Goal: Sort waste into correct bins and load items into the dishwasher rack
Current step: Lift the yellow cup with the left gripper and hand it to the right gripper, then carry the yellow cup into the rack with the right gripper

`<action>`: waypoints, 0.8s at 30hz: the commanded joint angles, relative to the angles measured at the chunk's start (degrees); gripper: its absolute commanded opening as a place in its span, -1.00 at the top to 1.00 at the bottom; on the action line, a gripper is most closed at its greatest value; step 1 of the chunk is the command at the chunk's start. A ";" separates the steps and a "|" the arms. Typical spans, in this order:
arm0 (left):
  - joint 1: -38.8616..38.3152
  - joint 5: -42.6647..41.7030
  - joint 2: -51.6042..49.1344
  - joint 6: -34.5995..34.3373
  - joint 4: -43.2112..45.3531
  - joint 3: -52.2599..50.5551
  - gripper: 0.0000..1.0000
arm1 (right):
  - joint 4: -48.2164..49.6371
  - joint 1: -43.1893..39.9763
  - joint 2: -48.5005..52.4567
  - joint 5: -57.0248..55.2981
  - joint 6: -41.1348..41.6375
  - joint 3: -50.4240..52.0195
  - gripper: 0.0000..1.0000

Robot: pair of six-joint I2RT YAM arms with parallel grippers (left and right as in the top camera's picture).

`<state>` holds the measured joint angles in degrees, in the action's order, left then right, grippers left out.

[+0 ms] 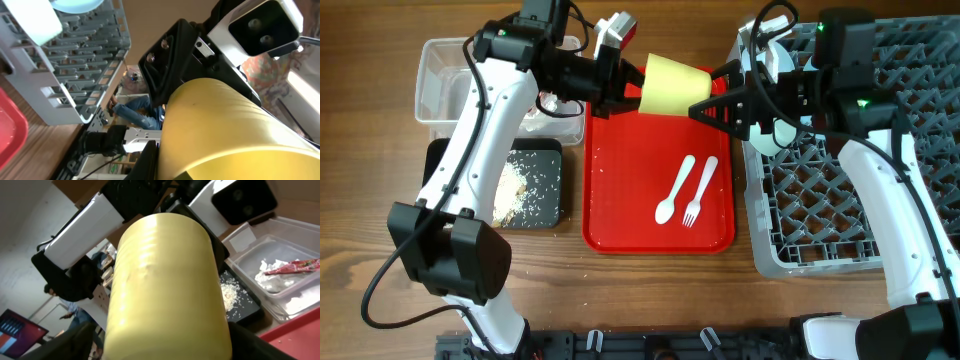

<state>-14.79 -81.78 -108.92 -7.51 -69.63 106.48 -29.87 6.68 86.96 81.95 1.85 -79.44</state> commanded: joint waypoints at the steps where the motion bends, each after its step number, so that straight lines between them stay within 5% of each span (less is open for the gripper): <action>1: -1.25 -2.45 -0.04 1.53 0.17 0.42 0.92 | 0.61 0.44 0.26 2.40 -0.11 -0.81 -0.46; 8: -2.36 -2.43 -0.04 1.53 0.17 0.42 0.86 | 0.74 0.44 0.26 2.38 -0.15 -0.81 -0.03; 15: -2.95 -2.19 -0.04 1.55 0.22 0.42 0.07 | 1.81 -0.02 0.20 1.77 0.46 -0.81 0.20; 24: -1.01 -2.19 -0.04 1.55 0.17 0.42 -0.32 | -2.51 -13.88 -1.31 -9.14 7.32 -0.81 0.20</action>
<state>-16.88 -82.54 -108.92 -6.68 -69.41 106.45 -29.58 -0.82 86.89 80.84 6.76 -79.46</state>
